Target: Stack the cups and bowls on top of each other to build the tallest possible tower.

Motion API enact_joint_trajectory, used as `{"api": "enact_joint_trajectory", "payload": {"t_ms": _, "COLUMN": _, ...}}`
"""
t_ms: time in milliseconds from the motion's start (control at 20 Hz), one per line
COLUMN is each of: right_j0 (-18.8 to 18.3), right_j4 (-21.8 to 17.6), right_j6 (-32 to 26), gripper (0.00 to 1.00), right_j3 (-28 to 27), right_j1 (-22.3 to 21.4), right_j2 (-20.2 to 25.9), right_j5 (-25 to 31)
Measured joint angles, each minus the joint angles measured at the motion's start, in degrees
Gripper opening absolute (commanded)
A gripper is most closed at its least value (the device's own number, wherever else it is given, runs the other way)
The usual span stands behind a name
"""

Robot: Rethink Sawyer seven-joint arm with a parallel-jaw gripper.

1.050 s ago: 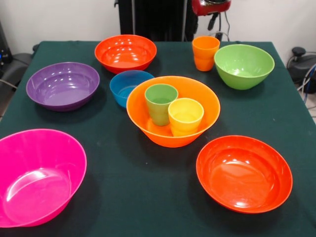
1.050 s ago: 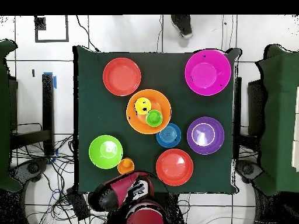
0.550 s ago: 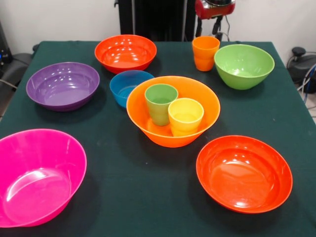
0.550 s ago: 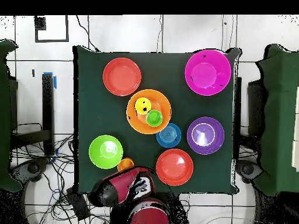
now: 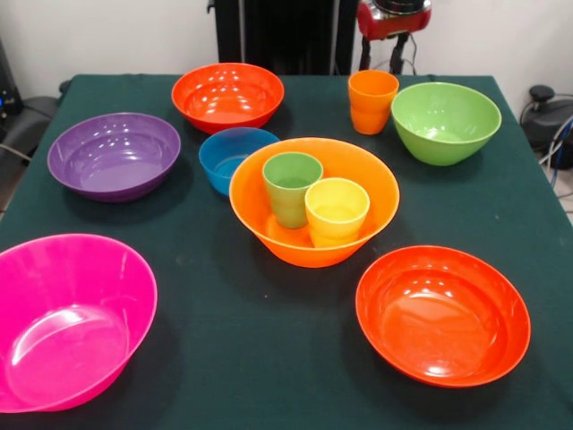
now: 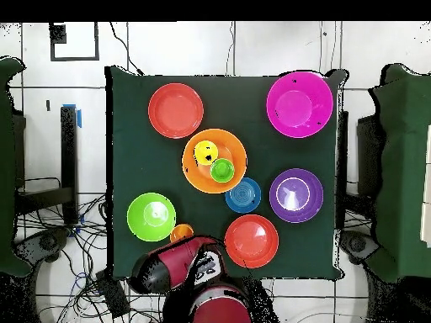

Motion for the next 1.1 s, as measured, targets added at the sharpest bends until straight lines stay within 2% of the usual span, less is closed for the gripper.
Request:
{"api": "enact_joint_trajectory", "payload": {"t_ms": 400, "right_j0": 0.19, "right_j4": 0.01, "right_j6": 0.0, "gripper": 1.0, "right_j3": -0.33, "right_j1": -0.01, "right_j2": 0.39, "right_j5": 0.9}}
{"api": "enact_joint_trajectory", "payload": {"t_ms": 700, "right_j0": 0.82, "right_j4": 0.0, "right_j6": 0.0, "gripper": 1.0, "right_j3": -1.39, "right_j1": -0.06, "right_j2": 0.38, "right_j5": 7.47}}
{"api": "enact_joint_trajectory", "payload": {"t_ms": 750, "right_j0": 0.93, "right_j4": 0.0, "right_j6": 0.0, "gripper": 1.0, "right_j3": -1.7, "right_j1": -0.14, "right_j2": 0.37, "right_j5": 10.1}}
{"api": "enact_joint_trajectory", "payload": {"t_ms": 1100, "right_j0": 1.06, "right_j4": -0.01, "right_j6": 0.0, "gripper": 1.0, "right_j3": -2.61, "right_j1": -0.67, "right_j2": 0.3, "right_j5": 16.23}}
